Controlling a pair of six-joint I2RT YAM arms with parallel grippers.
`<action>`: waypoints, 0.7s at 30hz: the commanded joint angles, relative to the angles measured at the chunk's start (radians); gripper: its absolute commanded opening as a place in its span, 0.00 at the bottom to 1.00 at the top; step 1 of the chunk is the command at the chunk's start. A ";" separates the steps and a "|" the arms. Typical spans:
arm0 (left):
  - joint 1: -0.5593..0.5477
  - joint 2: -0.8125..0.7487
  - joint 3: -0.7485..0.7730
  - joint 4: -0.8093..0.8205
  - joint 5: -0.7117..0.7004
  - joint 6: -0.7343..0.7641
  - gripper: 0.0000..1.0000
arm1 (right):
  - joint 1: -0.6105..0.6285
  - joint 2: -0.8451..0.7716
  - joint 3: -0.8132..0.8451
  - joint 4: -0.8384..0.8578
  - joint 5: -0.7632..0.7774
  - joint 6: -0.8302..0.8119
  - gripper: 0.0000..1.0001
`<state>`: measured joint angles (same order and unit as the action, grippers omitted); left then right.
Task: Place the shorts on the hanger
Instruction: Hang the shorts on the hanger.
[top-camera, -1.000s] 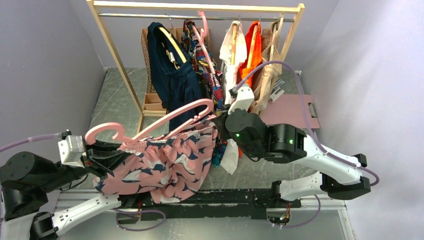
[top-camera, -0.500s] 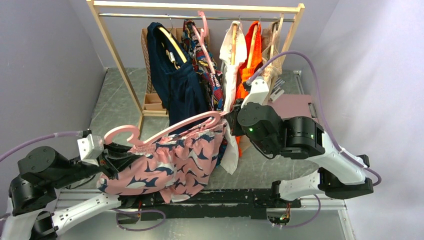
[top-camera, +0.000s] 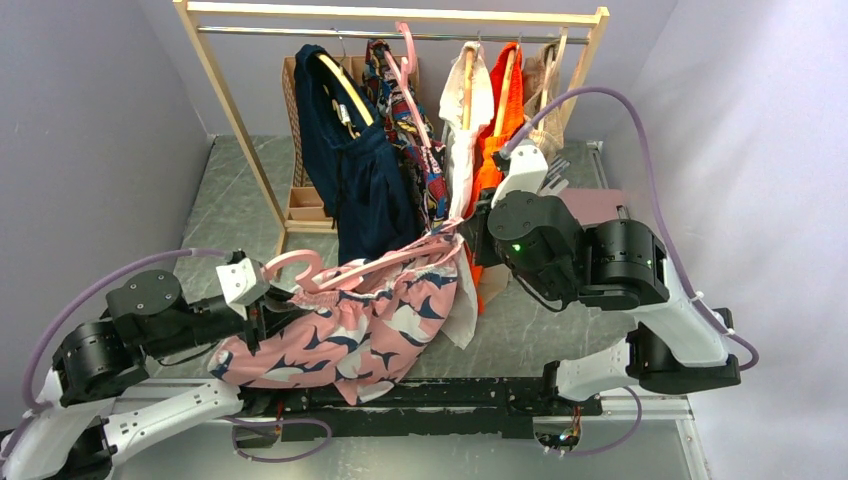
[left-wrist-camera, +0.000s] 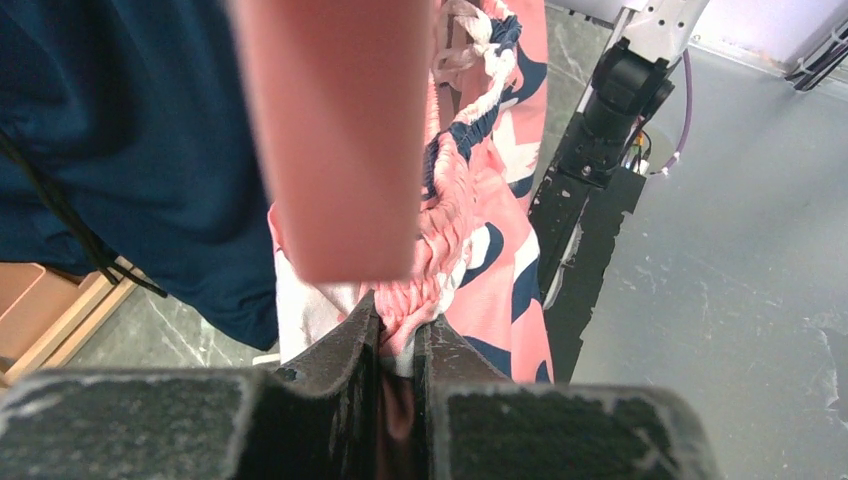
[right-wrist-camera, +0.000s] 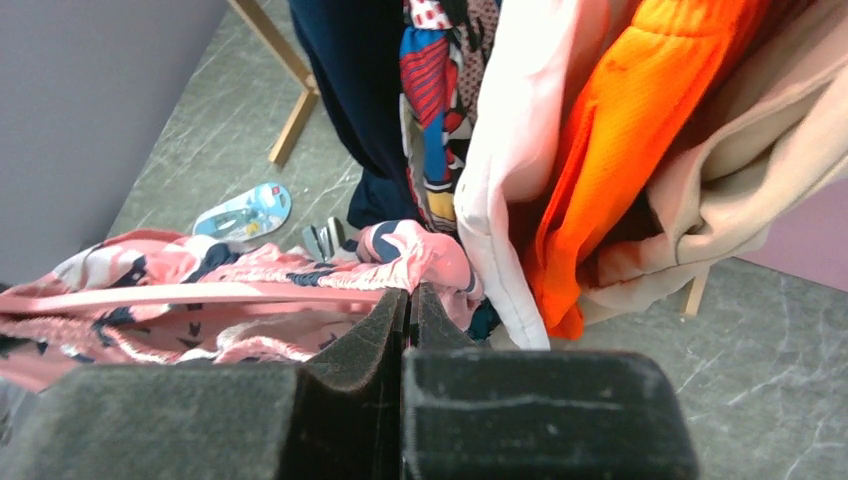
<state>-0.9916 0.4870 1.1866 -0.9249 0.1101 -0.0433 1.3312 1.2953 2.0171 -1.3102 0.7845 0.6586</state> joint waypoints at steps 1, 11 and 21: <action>0.005 0.019 -0.021 0.030 -0.005 0.006 0.07 | -0.007 0.012 0.059 -0.025 -0.091 -0.060 0.00; 0.004 0.094 -0.086 0.223 0.089 -0.021 0.07 | -0.007 0.158 0.176 0.149 -0.498 -0.145 0.00; 0.005 0.011 -0.167 0.373 0.100 -0.079 0.07 | -0.007 0.165 0.005 0.425 -0.764 -0.152 0.02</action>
<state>-0.9916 0.5495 1.0348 -0.7021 0.1844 -0.0875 1.3216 1.4883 2.0598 -1.0725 0.1963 0.5259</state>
